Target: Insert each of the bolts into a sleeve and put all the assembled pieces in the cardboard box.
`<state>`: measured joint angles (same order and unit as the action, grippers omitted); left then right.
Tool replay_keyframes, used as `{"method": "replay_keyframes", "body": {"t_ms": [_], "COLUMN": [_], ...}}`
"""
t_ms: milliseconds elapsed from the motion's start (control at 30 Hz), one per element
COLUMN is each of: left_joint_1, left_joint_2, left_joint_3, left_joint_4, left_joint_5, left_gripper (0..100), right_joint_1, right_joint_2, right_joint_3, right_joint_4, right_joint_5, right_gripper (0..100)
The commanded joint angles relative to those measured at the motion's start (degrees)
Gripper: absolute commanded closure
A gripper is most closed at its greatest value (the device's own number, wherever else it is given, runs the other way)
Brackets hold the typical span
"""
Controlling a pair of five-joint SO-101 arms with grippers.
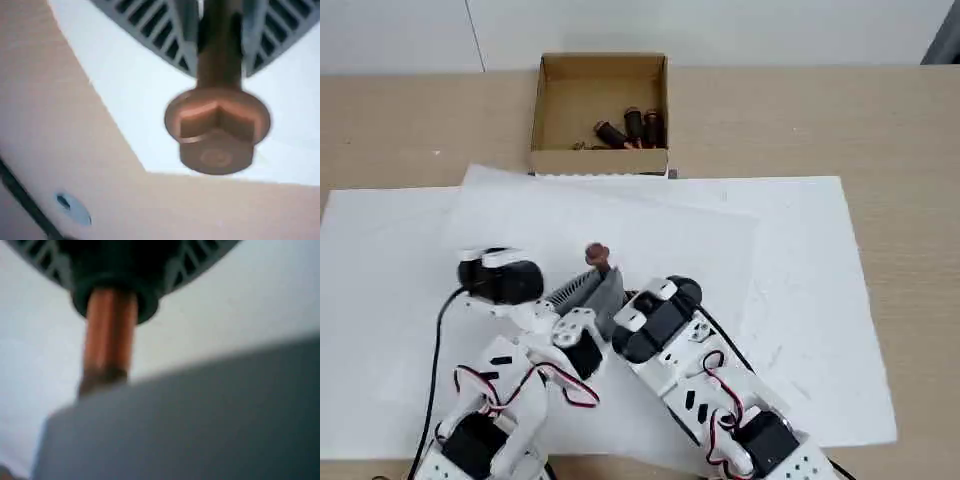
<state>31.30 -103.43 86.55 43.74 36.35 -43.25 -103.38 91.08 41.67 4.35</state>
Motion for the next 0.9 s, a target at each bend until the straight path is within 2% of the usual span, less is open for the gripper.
{"method": "replay_keyframes", "body": {"t_ms": [0, 233, 433, 500, 633, 867], "left_joint_1": [6.2, 7.9, 7.6, 7.6, 5.7, 0.1], "left_joint_2": [-0.5, -0.5, -0.5, -0.5, -0.4, -0.4], "left_joint_3": [-0.3, -0.4, -0.5, -0.4, -0.2, -0.4], "left_joint_4": [3.6, 11.0, 11.6, 11.8, 11.9, 12.0], "left_joint_5": [-2.6, -7.1, -7.2, -8.6, -12.8, -16.5], "left_gripper": [100, 100, 99, 93, 76, 75], "right_joint_1": [-0.7, -0.7, -0.6, -0.6, -0.6, -0.6], "right_joint_2": [-0.5, -0.5, -0.5, -0.5, -0.5, -0.5], "right_joint_3": [-2.9, -2.9, -2.7, -2.7, -2.8, -2.5], "right_joint_4": [-1.6, -1.6, -1.6, -1.6, -1.6, -1.6], "right_joint_5": [1.8, 2.5, 2.5, 2.5, 2.5, 2.5], "right_gripper": [99.5, 99.5, 99.5, 99.5, 99.5, 99.5]}}
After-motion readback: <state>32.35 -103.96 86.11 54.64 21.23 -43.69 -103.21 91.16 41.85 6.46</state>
